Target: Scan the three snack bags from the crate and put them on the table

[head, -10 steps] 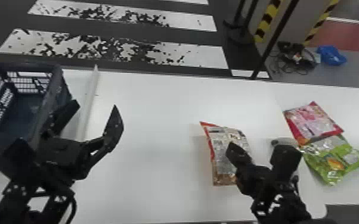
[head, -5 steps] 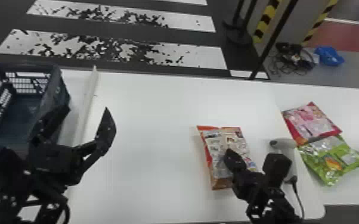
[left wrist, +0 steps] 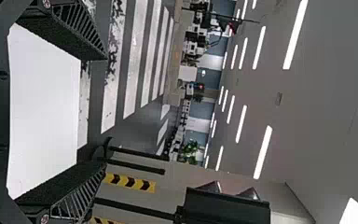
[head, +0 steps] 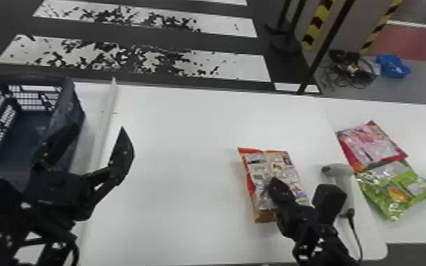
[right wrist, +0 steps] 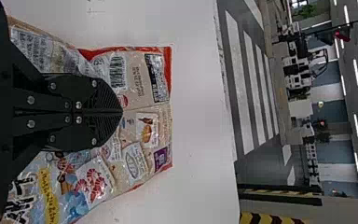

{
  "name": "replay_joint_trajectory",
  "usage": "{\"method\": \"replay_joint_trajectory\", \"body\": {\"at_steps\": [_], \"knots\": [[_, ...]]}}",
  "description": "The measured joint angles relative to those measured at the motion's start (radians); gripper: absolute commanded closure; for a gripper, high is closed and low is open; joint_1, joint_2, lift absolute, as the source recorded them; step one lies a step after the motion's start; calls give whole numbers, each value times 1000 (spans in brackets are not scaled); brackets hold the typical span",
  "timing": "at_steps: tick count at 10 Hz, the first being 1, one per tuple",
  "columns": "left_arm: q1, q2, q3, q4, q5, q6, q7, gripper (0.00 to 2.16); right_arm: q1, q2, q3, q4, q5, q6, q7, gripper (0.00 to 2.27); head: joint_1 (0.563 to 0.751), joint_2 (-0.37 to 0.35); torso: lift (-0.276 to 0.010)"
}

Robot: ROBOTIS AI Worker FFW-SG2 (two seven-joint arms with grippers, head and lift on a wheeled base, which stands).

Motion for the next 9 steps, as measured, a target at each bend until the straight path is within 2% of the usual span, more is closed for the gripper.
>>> {"method": "replay_joint_trajectory", "body": {"at_steps": [2,5,8,9], "knots": [[-2,0,5,0,7,0,-7,66,49,7,-36,-154,-50,83,-10,-2,695,-147,-94],[-6,0,8,0,14,-3,-10,66,106,17,-167,-343,-89,193,-3,29,695,-209,-94],[-6,-1,15,17,25,-30,-23,63,130,14,-349,-355,-147,260,99,56,695,-298,-94],[-6,-1,16,21,31,-40,-27,63,126,-1,-386,-322,-148,269,114,60,695,-319,-94]]}}
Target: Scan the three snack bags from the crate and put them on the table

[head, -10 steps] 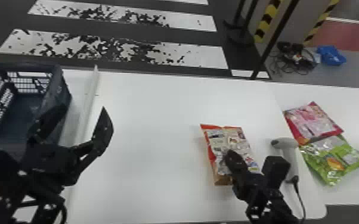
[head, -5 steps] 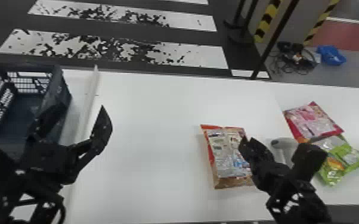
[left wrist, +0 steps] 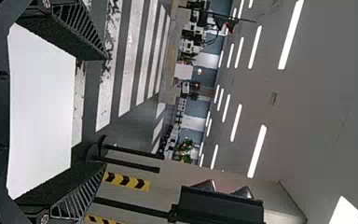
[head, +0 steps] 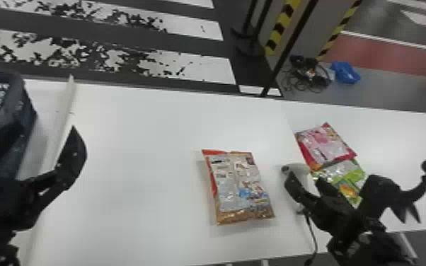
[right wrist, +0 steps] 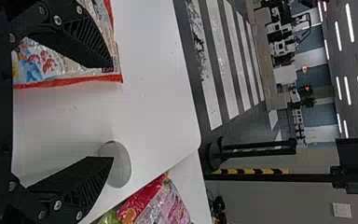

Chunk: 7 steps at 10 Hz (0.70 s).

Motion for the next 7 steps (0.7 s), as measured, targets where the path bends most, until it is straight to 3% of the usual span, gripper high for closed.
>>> {"method": "replay_joint_trajectory", "body": {"at_steps": [1,6,7], "knots": [[0,1,2,1,3,-4,-3,63,-15,-24,-19,50,8,1,13,60,695,-350,-94],[2,2,13,12,9,-15,-17,63,-167,-110,-2,367,67,-6,103,63,695,-350,-94],[2,2,13,12,9,-15,-18,63,-190,-125,8,412,77,-27,110,275,695,-350,-94]]}}
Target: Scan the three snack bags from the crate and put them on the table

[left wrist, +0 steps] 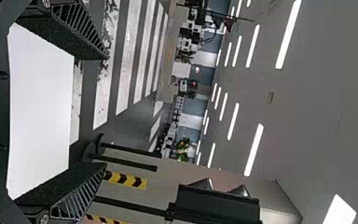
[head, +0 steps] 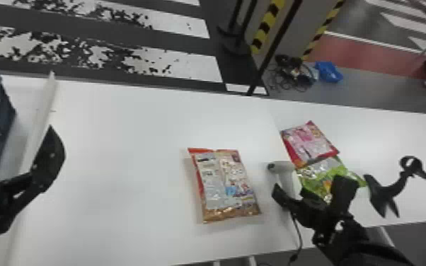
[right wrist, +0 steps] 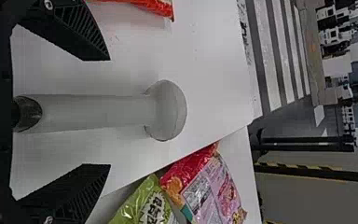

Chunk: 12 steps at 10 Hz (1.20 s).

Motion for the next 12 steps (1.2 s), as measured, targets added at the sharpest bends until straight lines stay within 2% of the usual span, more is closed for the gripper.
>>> {"method": "replay_joint_trajectory", "body": {"at_steps": [1,2,3,8,10,12], "knots": [[0,1,1,0,0,2,-1,63,-15,-9,6,24,12,-12,8,1021,695,-350,-94],[-1,1,1,4,0,3,-5,63,-24,-19,15,35,21,-6,17,2145,695,-350,-94],[-5,1,1,7,0,5,-6,63,-31,-28,25,36,22,30,28,2243,695,-350,-94],[-12,4,-1,7,2,9,-6,63,2,-12,21,-48,9,63,35,2243,695,-350,-94],[-18,0,-2,19,3,8,-6,63,45,21,-13,-160,-32,115,22,2243,695,-350,-94],[-24,-1,-4,21,3,8,-6,63,108,63,-30,-339,-56,197,-24,2243,695,-349,-94]]}}
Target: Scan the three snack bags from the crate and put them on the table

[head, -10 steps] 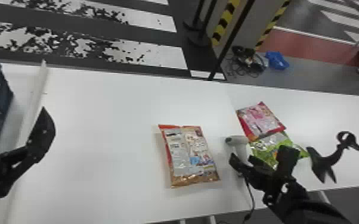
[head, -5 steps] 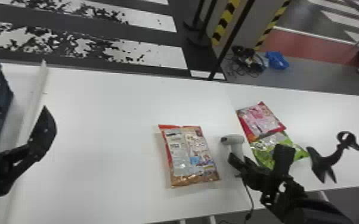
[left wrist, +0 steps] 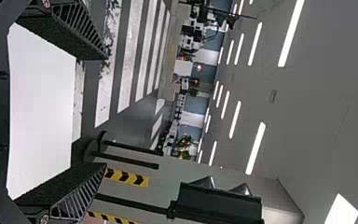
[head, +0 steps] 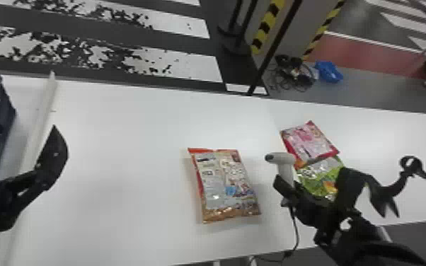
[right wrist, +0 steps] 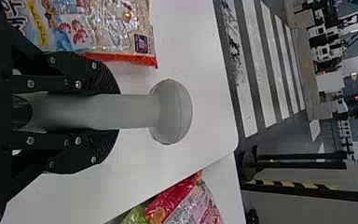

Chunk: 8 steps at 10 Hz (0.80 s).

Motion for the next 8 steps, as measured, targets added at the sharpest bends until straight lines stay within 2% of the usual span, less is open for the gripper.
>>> {"method": "replay_joint_trajectory", "body": {"at_steps": [2,4,6,8], "knots": [[-1,-1,-2,0,-1,0,0,63,34,39,38,-133,-6,92,-8,2243,695,-304,-94],[-1,-2,-3,-1,-2,0,0,63,49,63,92,-217,-8,150,-16,2243,695,-233,-94],[0,-1,-3,-1,-1,0,0,63,49,68,157,-243,12,160,-48,2243,695,-183,-94],[0,0,-1,0,0,0,0,63,35,68,211,-222,52,159,-69,2243,695,-164,-94]]}}
